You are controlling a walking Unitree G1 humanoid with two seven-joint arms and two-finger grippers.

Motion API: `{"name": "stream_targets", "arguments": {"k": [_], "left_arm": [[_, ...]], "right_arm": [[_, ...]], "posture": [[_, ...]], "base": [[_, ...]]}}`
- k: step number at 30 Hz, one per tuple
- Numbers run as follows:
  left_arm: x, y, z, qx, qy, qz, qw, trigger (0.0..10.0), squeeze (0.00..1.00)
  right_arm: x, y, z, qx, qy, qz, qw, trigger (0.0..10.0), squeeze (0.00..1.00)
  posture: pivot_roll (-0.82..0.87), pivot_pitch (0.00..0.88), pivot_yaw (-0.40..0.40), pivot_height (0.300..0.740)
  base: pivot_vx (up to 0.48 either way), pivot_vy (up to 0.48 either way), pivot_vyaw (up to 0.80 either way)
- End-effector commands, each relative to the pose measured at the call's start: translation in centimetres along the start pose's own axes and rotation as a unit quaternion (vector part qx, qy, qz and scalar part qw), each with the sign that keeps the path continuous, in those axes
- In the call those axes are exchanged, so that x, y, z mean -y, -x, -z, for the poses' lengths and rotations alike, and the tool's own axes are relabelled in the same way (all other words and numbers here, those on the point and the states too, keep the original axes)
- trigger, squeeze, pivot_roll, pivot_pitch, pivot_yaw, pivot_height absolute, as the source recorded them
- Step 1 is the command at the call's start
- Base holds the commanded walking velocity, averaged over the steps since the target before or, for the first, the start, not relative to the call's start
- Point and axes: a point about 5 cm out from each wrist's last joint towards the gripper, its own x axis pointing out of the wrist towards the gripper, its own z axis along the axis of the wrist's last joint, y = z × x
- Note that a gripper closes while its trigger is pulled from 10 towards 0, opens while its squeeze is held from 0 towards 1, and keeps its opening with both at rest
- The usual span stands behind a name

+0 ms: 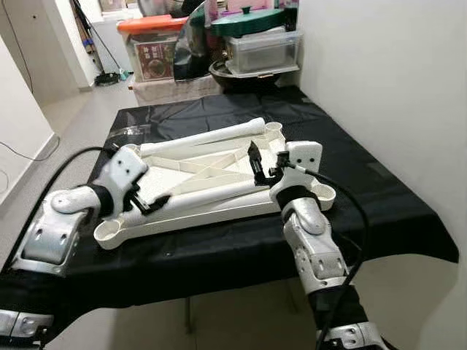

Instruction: Building children table

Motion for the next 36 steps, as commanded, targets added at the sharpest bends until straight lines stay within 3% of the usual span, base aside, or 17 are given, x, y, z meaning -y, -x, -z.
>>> {"name": "stream_targets", "arguments": {"k": [1,6,9,18,28,36], "left_arm": [[-1.2,0.8,0.8,-0.039,-0.003,0.021,0.999,10.0,0.00],[-3.1,1.6,1.1,-0.079,-0.013,0.042,0.996,10.0,0.00],[-5.0,2.2,0.4,-0.106,-0.035,0.036,0.993,10.0,0.00],[-6.2,2.6,0.9,-0.146,-0.051,0.050,0.987,10.0,0.00],[-6.2,1.6,2.0,-0.145,-0.069,0.023,0.987,10.0,0.00],[-6.0,1.1,2.6,-0.143,-0.058,0.025,0.988,10.0,0.00]], "right_arm": [[-0.3,0.3,0.3,-0.015,-0.008,-0.002,1.000,10.0,0.00],[-0.3,0.8,0.5,-0.024,-0.011,-0.003,1.000,10.0,0.00],[-0.3,1.4,0.5,-0.033,-0.013,-0.003,0.999,10.0,0.00],[-0.1,2.2,0.0,-0.043,-0.016,0.005,0.999,10.0,0.00],[0.9,3.1,-1.1,-0.049,-0.007,0.013,0.999,10.0,0.00],[1.1,3.0,-1.9,-0.050,-0.007,0.018,0.999,10.0,0.00]], "posture": [[-0.01,0.023,0.077,0.740],[0.00,0.069,0.087,0.740],[0.01,0.098,0.097,0.740],[0.00,0.156,0.115,0.740],[-0.02,0.235,0.107,0.740],[-0.03,0.251,0.106,0.740]], "base": [[0.000,0.000,0.00],[0.000,0.000,0.00],[0.000,0.000,0.00],[0.000,0.000,0.00],[0.000,0.000,0.00],[0.000,0.000,0.00]]}}
